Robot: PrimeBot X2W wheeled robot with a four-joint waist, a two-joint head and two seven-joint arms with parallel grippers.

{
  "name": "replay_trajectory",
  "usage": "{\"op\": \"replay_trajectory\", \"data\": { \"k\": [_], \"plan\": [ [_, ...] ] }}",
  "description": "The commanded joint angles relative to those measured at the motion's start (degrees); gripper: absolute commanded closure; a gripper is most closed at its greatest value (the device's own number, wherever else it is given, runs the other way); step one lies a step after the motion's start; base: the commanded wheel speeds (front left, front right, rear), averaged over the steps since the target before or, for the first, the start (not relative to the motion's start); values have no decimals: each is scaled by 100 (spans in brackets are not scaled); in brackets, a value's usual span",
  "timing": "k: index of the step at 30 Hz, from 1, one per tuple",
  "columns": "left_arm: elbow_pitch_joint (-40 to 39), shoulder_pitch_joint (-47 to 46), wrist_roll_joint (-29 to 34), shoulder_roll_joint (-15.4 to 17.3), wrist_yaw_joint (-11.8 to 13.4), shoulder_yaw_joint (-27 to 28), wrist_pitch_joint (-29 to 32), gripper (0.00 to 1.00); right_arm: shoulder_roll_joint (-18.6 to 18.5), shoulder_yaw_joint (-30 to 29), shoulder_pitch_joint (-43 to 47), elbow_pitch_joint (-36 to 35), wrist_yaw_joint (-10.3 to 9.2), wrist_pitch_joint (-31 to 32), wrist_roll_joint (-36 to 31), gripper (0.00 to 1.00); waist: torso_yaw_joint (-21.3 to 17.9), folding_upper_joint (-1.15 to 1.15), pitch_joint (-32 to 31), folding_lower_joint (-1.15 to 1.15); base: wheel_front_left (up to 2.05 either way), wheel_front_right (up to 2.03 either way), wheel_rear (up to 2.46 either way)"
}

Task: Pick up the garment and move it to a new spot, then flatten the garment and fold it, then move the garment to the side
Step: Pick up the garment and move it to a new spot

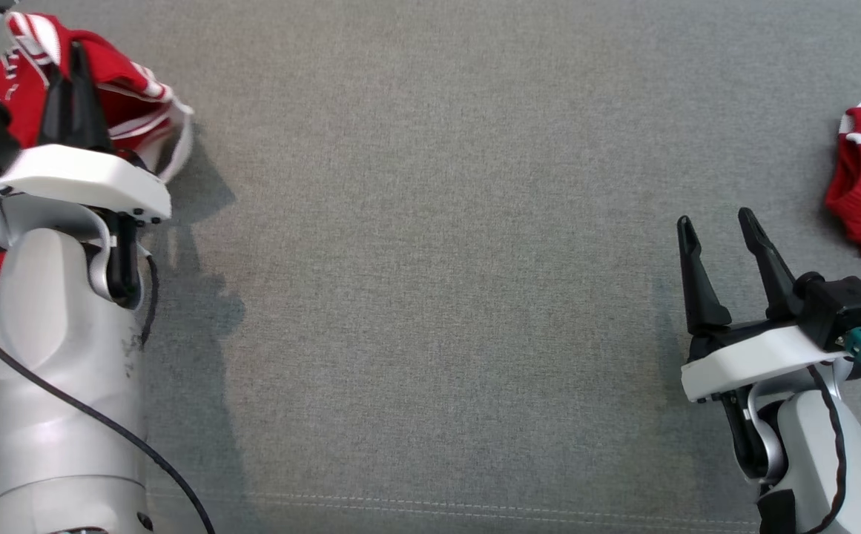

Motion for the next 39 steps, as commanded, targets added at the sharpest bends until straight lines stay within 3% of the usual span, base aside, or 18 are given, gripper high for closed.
{"op": "replay_trajectory", "data": {
  "k": [1, 7, 12, 23, 29, 39],
  "plan": [
    [-223, 97, 61, 219, -32, -37, -32, 100, 41, 127, 94, -81, 24, -35, 42, 0, -93, 0, -190, 0, 0, 0, 0],
    [-564, 373, -51, 4, -38, -989, -32, 100, 109, 102, 233, -40, 24, -35, 94, 0, -353, 0, -399, 0, 0, 0, 0],
    [-559, 554, -779, -15, -39, -2459, -32, 100, 157, 14, 329, -16, 24, -35, 137, 0, -598, 0, -483, 0, 0, 0, 0],
    [-766, 786, -1745, -17, 38, -4354, -32, 100, 222, 204, 345, 41, 24, -35, 276, 0, -1264, 0, -565, 0, 0, 0, 0],
    [-895, 591, -2039, -18, 222, -4848, -32, 100, 227, 373, 373, 60, 24, -35, 408, 0, -1685, 0, -611, 0, 0, 0, 0],
    [-1252, 310, -1844, -18, 270, -4931, -32, 100, 228, 601, 408, 65, 24, -35, 590, 0, -2272, 0, -536, 0, 0, 0, 0]
  ]
}}
